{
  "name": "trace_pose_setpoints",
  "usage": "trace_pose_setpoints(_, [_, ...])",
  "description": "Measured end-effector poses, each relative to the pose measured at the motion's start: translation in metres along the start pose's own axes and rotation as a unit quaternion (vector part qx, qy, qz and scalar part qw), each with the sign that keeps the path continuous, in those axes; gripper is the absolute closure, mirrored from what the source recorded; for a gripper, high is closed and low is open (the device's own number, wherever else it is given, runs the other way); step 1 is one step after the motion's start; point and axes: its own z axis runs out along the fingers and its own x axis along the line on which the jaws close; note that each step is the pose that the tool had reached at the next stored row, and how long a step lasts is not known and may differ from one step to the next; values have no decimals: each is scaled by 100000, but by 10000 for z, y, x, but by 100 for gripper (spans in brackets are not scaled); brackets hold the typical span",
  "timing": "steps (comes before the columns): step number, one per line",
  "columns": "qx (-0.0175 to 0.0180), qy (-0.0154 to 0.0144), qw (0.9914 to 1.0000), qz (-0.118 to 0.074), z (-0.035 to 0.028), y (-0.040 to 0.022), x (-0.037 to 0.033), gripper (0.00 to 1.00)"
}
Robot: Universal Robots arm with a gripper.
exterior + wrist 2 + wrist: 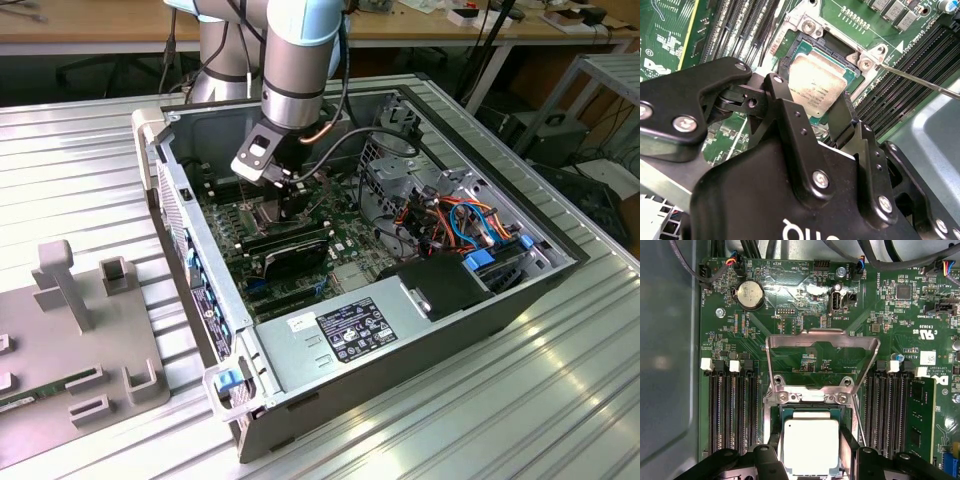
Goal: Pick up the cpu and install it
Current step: 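Place the cpu into insertion slot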
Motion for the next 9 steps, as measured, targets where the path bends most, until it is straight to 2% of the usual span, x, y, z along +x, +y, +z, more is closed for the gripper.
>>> trace_pose_setpoints(9, [8, -10, 100000, 201, 20, -2, 0, 45])
